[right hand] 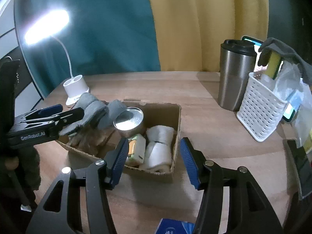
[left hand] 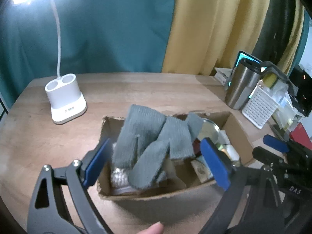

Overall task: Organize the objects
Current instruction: 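Lower the gray gloves into the box and open the left tool, then move the open right tool to the blue Vinda tissue pack while the left tool withdraws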

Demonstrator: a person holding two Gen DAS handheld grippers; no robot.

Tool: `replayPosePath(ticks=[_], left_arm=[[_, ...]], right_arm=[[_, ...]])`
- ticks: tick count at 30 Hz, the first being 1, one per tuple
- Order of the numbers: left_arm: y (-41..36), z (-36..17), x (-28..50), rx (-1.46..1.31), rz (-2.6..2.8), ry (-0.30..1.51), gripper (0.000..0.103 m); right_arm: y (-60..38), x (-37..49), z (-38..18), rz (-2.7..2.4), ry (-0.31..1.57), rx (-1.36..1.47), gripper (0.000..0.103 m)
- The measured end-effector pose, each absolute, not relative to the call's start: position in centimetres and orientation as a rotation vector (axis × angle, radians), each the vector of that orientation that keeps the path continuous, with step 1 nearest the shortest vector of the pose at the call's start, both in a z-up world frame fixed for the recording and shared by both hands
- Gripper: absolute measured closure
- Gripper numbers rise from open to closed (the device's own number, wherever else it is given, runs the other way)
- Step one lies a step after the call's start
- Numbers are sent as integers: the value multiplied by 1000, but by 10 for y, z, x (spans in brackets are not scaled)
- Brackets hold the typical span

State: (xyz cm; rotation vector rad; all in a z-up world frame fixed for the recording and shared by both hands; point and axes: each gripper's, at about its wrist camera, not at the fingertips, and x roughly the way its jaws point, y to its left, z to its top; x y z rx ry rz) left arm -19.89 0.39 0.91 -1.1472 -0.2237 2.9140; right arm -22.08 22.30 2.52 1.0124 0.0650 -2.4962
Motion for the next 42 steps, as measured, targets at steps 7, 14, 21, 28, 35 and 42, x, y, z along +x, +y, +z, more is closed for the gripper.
replayPosePath(ticks=[7, 14, 21, 28, 35, 42], left_arm=[[6, 12, -181, -1119, 2904, -215, 9], [9, 8, -168, -1118, 2888, -210, 9], [13, 6, -155, -1112, 2868, -198, 9], [18, -1, -140, -1124, 2844, -199, 9], [19, -9, -127, -1133, 2827, -223, 9], [26, -17, -113, -1149, 2800, -213, 9]], right_arm=[[225, -207, 24, -2516, 74, 1027, 43], [228, -196, 22, -2524, 88, 1041, 42], [230, -184, 21, -2534, 96, 1051, 41], [233, -174, 16, -2539, 105, 1071, 34], [235, -163, 10, -2538, 125, 1094, 34], [239, -152, -1, -2541, 132, 1134, 34]])
